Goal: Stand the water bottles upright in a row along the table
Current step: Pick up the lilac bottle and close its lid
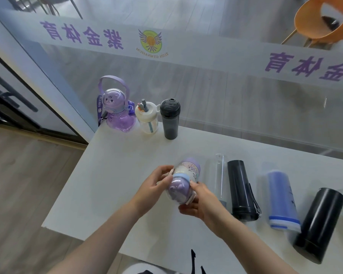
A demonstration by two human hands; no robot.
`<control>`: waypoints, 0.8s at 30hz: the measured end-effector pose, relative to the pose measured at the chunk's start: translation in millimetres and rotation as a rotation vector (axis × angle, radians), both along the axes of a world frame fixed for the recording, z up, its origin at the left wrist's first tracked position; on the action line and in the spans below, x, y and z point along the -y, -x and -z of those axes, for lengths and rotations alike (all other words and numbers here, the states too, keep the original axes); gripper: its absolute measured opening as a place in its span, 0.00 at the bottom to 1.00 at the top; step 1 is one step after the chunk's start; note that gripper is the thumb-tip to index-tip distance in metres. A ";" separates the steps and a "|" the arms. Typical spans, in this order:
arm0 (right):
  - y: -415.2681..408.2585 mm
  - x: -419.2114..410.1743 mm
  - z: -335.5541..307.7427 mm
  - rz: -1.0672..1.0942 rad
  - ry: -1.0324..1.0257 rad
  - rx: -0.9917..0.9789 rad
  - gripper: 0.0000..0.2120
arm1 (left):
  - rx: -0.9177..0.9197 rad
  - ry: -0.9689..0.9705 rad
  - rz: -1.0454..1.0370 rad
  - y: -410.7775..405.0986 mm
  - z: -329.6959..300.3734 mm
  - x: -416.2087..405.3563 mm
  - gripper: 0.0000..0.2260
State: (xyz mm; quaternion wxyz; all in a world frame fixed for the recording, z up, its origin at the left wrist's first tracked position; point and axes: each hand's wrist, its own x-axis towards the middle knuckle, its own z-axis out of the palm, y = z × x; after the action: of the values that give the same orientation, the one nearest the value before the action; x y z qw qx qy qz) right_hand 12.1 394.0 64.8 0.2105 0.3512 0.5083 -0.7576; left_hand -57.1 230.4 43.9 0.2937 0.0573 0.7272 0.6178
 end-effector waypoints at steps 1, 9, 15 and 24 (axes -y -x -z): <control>3.6 -3.4 -4.8 0.016 0.038 0.023 0.18 | -0.018 0.011 0.017 2.9 -3.9 -3.8 0.25; 25.3 -26.9 -20.5 0.042 -0.021 -0.019 0.25 | -0.071 0.110 0.051 33.0 -23.2 -43.8 0.23; 25.1 -39.5 -12.3 -0.308 -0.908 -0.296 0.23 | -0.009 0.095 0.031 53.3 -18.2 -57.8 0.21; 55.0 -30.4 -1.0 -0.339 -1.154 -0.600 0.36 | 0.061 0.064 0.083 66.5 -11.5 -69.6 0.21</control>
State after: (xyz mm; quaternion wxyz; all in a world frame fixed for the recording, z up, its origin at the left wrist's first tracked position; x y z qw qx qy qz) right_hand -42.9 424.4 65.9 -0.0453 0.0971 0.9164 -0.3856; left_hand -123.6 300.0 55.4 0.3429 0.0591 0.7341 0.5831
